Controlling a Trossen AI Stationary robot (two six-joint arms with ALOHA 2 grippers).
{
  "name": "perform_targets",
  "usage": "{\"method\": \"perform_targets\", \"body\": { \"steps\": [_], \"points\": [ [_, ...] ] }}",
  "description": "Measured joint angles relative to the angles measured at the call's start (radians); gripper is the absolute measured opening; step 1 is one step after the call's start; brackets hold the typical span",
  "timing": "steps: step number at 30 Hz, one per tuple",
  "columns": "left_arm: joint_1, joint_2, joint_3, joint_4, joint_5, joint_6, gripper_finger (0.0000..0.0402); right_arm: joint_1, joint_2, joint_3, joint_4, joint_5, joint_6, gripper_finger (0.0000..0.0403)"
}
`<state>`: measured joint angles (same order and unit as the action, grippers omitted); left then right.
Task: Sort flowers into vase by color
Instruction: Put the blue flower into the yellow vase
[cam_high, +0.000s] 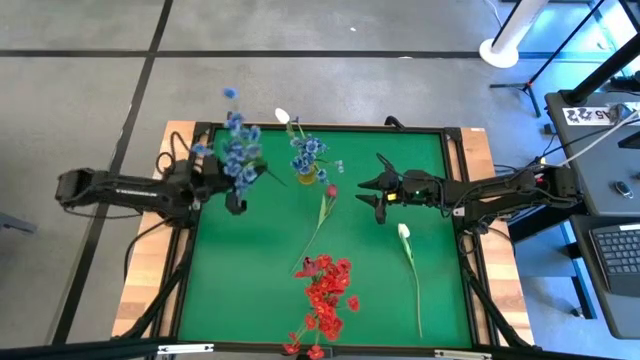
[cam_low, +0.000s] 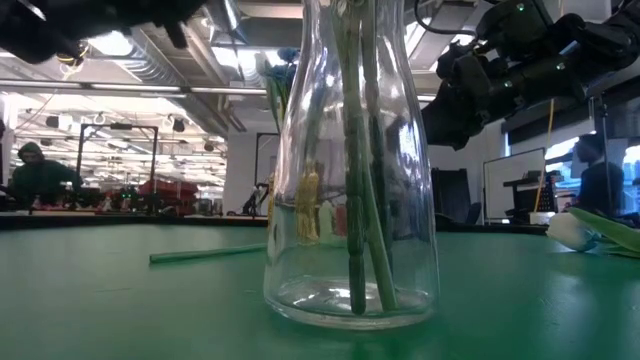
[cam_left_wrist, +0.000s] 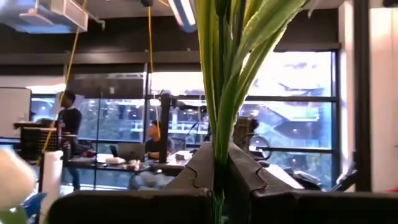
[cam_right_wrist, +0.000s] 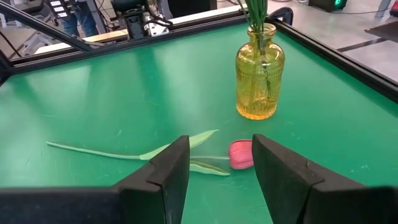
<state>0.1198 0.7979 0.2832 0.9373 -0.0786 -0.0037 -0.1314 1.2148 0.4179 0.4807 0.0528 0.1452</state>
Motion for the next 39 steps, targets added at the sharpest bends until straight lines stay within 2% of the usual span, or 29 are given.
{"method": "perform_targets", "body": {
  "steps": [4,9,14,26,33,39],
  "points": [
    [0.141,0.119,0.000,0.120,0.116,-0.040,0.0006,0.000,0.000,0.000,0.028,0.000,-0.008,0.0172],
    [0.280,0.269,0.020,0.246,0.191,-0.098,0.0006,0.000,0.000,0.000,0.050,0.000,-0.015,0.0172],
    [0.353,0.413,0.066,0.310,0.228,-0.122,0.0006,0.000,0.000,0.000,0.047,0.000,-0.018,0.0172],
    [0.379,0.670,0.199,0.318,0.227,-0.118,0.0006,0.000,0.000,0.000,0.041,0.000,-0.014,0.0172],
    [0.379,0.701,0.203,0.287,0.219,-0.118,0.0006,0.000,0.000,0.000,0.039,-0.010,-0.010,0.0172],
    [0.378,0.701,0.203,0.194,0.202,-0.097,0.0006,0.000,0.000,0.000,0.039,-0.010,-0.008,0.0172]
  ]
}}
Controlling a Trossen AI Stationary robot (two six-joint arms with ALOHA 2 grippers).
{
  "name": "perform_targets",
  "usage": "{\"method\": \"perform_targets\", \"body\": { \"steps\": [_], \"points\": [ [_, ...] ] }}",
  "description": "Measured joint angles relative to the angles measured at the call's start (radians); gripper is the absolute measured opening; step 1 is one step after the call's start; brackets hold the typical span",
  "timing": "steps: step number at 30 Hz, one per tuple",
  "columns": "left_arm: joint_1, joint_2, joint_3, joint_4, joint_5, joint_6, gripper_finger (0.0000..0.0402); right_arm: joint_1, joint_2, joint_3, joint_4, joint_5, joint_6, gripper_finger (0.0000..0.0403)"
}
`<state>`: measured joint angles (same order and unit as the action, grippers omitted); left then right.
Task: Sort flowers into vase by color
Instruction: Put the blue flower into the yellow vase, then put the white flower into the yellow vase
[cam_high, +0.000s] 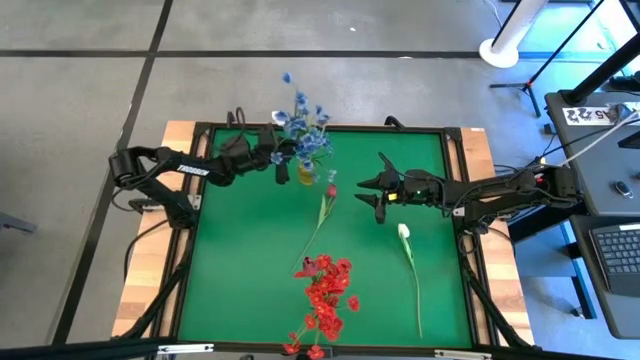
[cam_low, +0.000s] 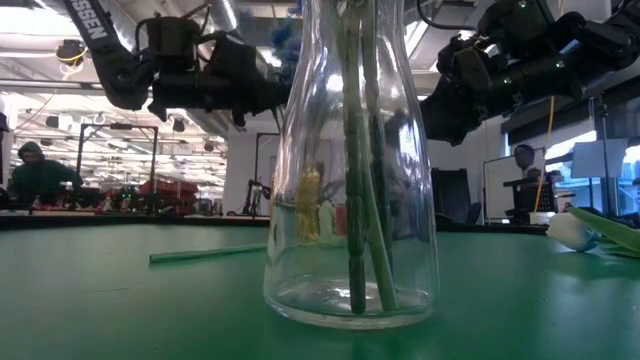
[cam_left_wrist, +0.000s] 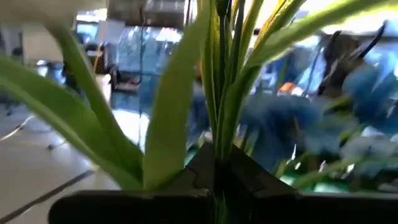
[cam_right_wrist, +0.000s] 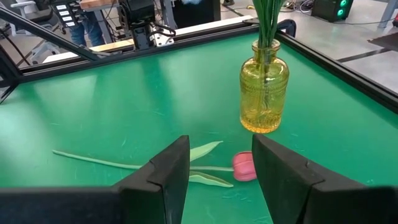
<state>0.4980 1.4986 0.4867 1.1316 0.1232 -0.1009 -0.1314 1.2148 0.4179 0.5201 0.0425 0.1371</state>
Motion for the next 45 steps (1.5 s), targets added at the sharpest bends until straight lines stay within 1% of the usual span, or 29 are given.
{"method": "perform_targets", "body": {
  "steps": [5,9,15,20,26,30,34,42,45],
  "points": [
    [0.000,0.000,0.000,-0.086,-0.053,0.040,0.0010,0.000,0.000,0.000,0.000,0.000,0.000,0.0172],
    [0.000,0.000,0.000,-0.102,-0.084,0.050,0.0030,0.000,0.000,0.000,0.000,0.000,0.000,0.0172],
    [-0.022,0.000,0.000,-0.100,-0.092,0.133,0.0081,0.000,0.000,0.000,0.001,0.000,0.000,0.0172],
    [-0.050,-0.016,0.000,-0.120,-0.121,0.138,0.0132,0.000,0.000,0.000,0.001,0.003,0.000,0.0172],
    [-0.070,-0.093,-0.001,-0.256,-0.204,0.133,0.0194,0.000,0.000,0.000,0.001,0.007,0.013,0.0172],
    [-0.070,-0.163,-0.001,-0.362,-0.228,0.129,0.0221,0.000,0.000,0.000,0.001,0.007,0.014,0.0172],
    [-0.070,-0.234,-0.001,-0.464,-0.245,0.129,0.0231,0.000,0.000,0.000,0.001,0.007,0.014,0.0172],
    [-0.074,-0.367,-0.001,-0.658,-0.295,0.130,0.0233,0.000,0.000,0.000,0.001,0.006,0.017,0.0172],
    [-0.076,-0.428,-0.001,-0.762,-0.302,0.130,0.0233,0.000,-0.009,0.001,-0.008,-0.015,0.019,0.0172]
  ]
}}
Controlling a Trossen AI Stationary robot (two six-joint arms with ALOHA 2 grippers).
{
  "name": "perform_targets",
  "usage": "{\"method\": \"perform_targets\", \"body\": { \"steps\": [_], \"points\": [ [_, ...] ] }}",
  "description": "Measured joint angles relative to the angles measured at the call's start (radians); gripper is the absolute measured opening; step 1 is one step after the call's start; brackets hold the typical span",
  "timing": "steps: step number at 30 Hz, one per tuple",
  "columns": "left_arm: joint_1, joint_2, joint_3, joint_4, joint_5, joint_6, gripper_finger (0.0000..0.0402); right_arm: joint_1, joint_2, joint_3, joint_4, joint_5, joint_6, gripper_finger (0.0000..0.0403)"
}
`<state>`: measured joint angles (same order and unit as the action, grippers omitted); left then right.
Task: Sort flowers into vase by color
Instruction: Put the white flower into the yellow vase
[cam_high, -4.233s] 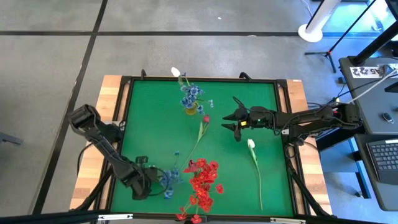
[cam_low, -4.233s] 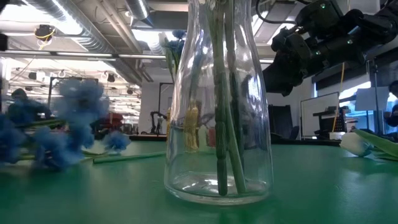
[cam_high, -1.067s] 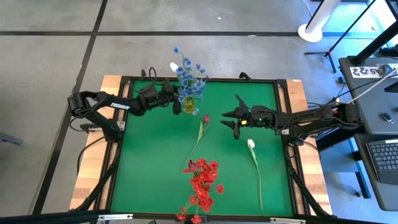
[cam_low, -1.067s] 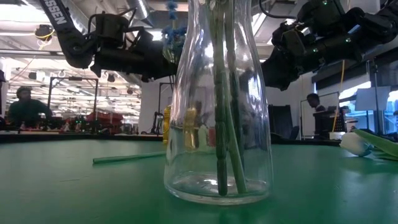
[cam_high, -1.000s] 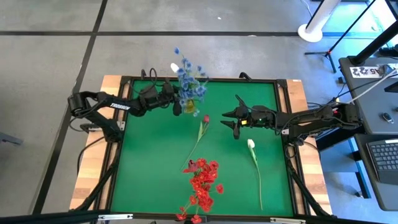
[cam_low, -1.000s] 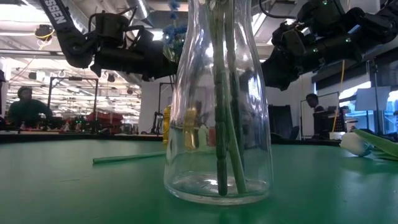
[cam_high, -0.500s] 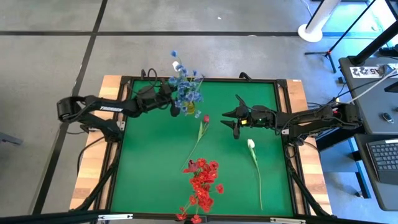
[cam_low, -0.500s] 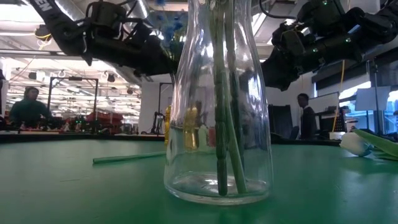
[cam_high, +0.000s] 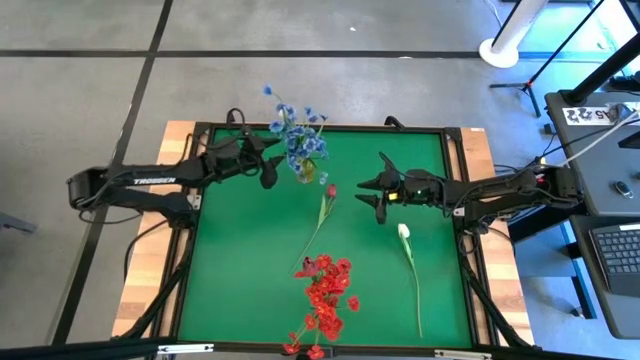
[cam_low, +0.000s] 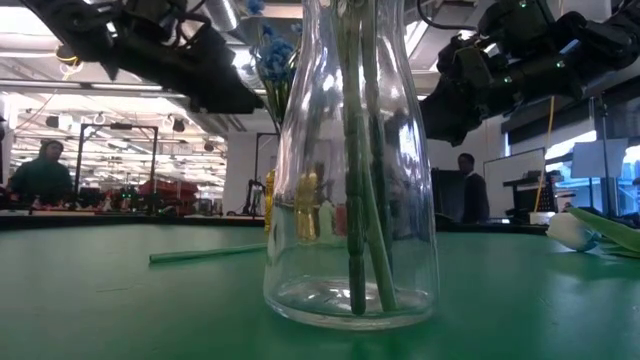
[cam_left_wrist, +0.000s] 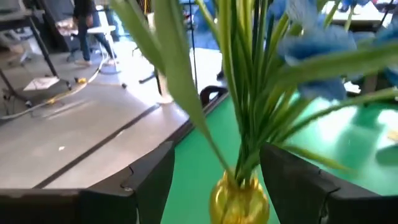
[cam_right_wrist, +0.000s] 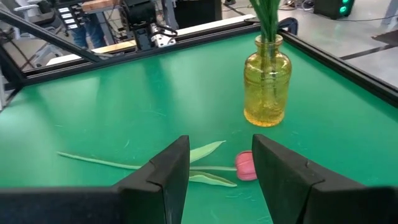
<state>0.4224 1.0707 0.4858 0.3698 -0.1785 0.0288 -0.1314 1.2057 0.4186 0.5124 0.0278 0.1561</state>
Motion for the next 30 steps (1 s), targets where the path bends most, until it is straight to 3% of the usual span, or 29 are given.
{"method": "perform_targets", "body": {
  "steps": [8,17,26,30],
  "points": [
    [-0.031,-0.189,0.000,-0.313,-0.060,-0.066,0.0233,0.000,-0.103,0.139,-0.343,-0.021,0.033,0.0172],
    [-0.161,-0.394,0.000,-0.492,-0.063,-0.241,0.0208,0.039,-0.135,0.387,-1.082,-0.020,0.289,0.0172],
    [-0.290,-0.438,0.000,-0.528,-0.076,-0.334,0.0202,0.309,-0.122,0.419,-1.372,-0.017,0.723,0.0172],
    [-0.319,-0.435,0.000,-0.527,-0.100,-0.349,0.0202,0.454,-0.105,0.411,-1.431,0.044,0.927,0.0172]
  ]
}}
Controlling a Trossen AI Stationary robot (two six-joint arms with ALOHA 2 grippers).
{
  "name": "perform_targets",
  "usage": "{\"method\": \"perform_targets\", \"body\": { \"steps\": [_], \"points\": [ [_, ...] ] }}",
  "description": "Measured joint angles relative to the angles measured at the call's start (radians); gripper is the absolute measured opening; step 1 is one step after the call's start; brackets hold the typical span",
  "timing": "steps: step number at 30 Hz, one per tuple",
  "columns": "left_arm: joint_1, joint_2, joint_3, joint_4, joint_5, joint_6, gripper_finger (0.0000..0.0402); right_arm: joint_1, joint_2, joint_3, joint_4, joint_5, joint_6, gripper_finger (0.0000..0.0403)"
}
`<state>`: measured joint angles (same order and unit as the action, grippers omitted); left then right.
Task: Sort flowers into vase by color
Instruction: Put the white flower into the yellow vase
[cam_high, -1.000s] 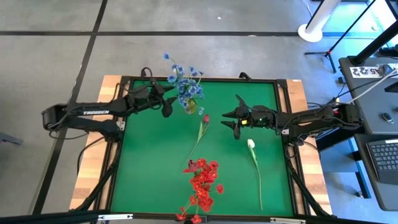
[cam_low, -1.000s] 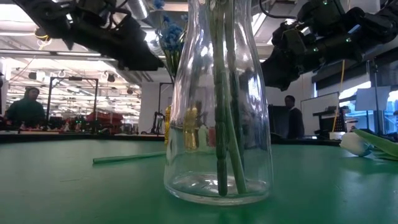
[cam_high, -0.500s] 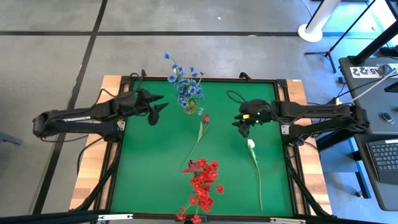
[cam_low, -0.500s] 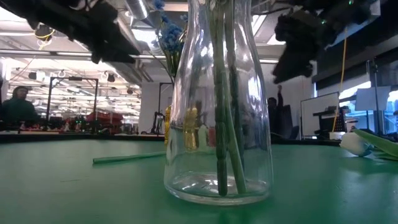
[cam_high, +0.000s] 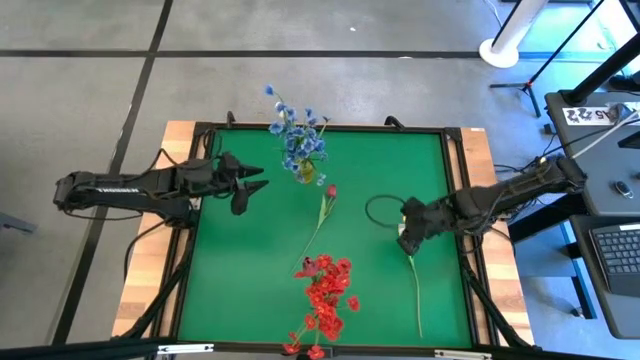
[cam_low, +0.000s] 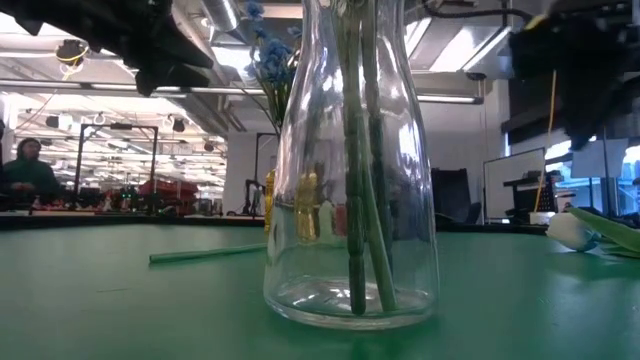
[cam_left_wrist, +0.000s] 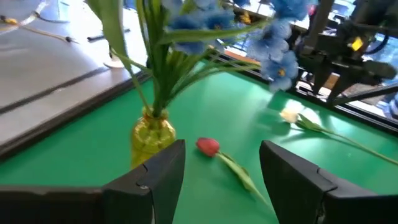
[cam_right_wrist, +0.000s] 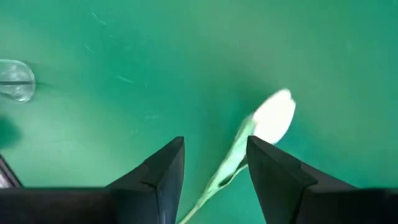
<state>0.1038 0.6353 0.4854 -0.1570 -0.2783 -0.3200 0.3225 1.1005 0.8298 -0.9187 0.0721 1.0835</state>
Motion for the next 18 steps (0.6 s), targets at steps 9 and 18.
{"method": "perform_targets", "body": {
  "steps": [9,18],
  "points": [
    [-0.027,0.000,0.000,0.012,0.000,-0.014,0.0201,0.184,0.126,-0.077,0.049,0.079,0.301,0.0172],
    [-0.027,0.000,0.000,0.015,0.001,-0.019,0.0201,0.217,0.309,-0.093,0.095,0.005,0.353,0.0172]
  ]
}}
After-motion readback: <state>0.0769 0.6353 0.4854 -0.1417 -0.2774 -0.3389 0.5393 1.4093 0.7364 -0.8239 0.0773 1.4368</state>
